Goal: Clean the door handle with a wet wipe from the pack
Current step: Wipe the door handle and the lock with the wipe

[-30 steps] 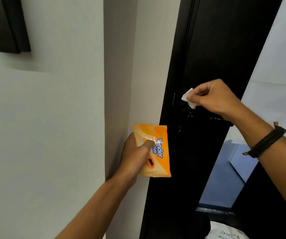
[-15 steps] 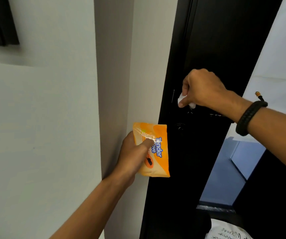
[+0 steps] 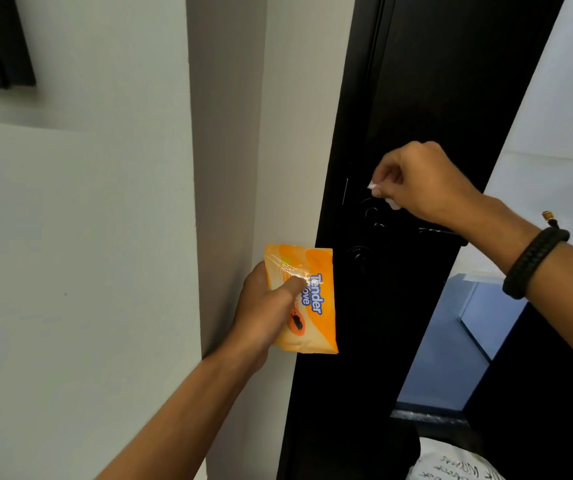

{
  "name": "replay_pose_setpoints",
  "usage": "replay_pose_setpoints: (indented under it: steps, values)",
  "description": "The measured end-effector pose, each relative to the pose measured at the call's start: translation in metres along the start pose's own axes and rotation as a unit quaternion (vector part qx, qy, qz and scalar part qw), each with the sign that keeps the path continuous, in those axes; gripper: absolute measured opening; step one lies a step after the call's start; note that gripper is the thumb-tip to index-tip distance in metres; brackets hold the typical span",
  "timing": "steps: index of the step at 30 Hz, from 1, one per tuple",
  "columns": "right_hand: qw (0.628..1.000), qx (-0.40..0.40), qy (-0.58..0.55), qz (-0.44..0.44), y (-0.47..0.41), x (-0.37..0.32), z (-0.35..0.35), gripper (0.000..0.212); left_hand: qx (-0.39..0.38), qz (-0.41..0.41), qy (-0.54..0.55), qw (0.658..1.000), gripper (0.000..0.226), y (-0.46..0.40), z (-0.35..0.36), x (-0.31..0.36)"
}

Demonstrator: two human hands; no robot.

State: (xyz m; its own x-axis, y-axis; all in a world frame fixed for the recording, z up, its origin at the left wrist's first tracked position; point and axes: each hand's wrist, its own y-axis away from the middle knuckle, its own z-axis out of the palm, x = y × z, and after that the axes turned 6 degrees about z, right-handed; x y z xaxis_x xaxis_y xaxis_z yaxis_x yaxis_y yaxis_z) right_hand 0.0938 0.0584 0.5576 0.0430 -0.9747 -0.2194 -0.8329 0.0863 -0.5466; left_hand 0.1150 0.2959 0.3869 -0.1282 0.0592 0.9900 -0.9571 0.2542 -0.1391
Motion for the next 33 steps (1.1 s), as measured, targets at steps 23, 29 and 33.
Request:
replay_pose_setpoints:
  steps: [23, 29, 33]
  values:
    - [0.997, -0.070, -0.023, 0.039, 0.061, 0.035, -0.015, 0.041, 0.003, 0.001, -0.017, 1.000, 0.014, 0.005, 0.002, 0.002]
    - [0.987, -0.081, 0.079, 0.112, 0.079, 0.066, -0.041, 0.039, 0.006, -0.005, -0.018, 1.000, 0.013, 0.006, 0.003, 0.002]
    - [0.980, -0.032, 0.159, 0.117, 0.077, 0.060, -0.056, 0.024, 0.006, -0.013, -0.016, 1.000, 0.016, 0.006, 0.003, 0.003]
